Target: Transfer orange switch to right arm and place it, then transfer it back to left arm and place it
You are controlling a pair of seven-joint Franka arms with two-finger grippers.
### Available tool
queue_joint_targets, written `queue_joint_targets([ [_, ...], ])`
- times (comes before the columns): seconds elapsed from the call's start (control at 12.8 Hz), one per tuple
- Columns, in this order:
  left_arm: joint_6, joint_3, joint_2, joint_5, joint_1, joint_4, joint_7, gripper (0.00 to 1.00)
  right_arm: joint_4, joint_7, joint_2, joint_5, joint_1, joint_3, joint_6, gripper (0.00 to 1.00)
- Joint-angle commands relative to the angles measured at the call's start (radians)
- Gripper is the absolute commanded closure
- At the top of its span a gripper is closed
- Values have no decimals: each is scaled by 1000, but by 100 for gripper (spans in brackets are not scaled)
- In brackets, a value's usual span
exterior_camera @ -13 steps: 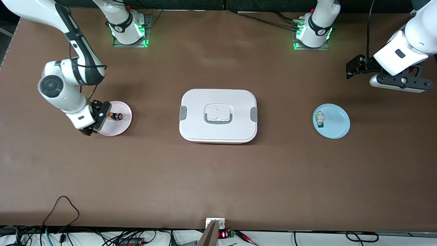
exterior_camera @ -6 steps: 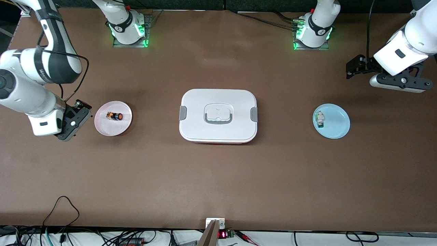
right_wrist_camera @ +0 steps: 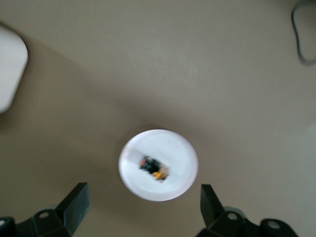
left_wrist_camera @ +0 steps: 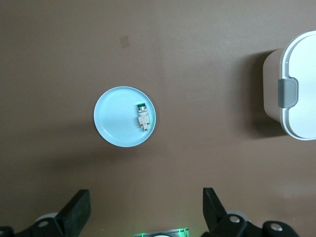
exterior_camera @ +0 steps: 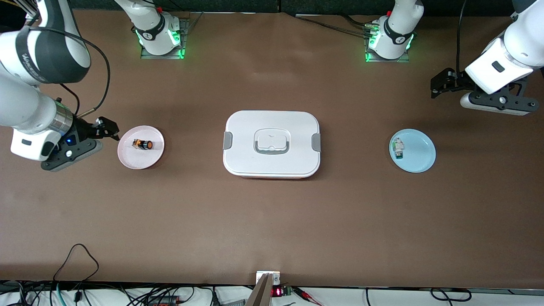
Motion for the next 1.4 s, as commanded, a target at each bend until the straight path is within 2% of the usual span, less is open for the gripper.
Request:
queue_joint_targets([
  [0.0,-18,0,13,19,-5,28,-4,0,118,129,2,37,7,-3,-128,0],
  [0.16,-18,0,13,19,-5,28,-4,0,173,285,-2,62,26,-3,-232,0],
  [0.31,-18,0,13,19,-5,28,-4,0,218,422,-2,138,27,0,-295,0],
  [0.47,-18,0,13,19,-5,28,-4,0,220,430,-15,125,46,-10,-286,0],
  [0.7,-18,0,13,19,-3,28,-4,0,189,430,-36,89,63,-123,-227,0],
  [0.86,-18,0,13,19,-3,28,-4,0,189,444,-36,85,123,-266,-211,0],
  [1.09,-18,0,13,19,-3,28,-4,0,192,447,-35,82,250,-436,-210,0],
  [1.17,-18,0,13,19,-3,28,-2,0,192,447,-35,80,267,-461,-207,0],
  [1.32,-18,0,13,19,-3,28,-4,0,190,445,-35,66,269,-471,-197,0],
])
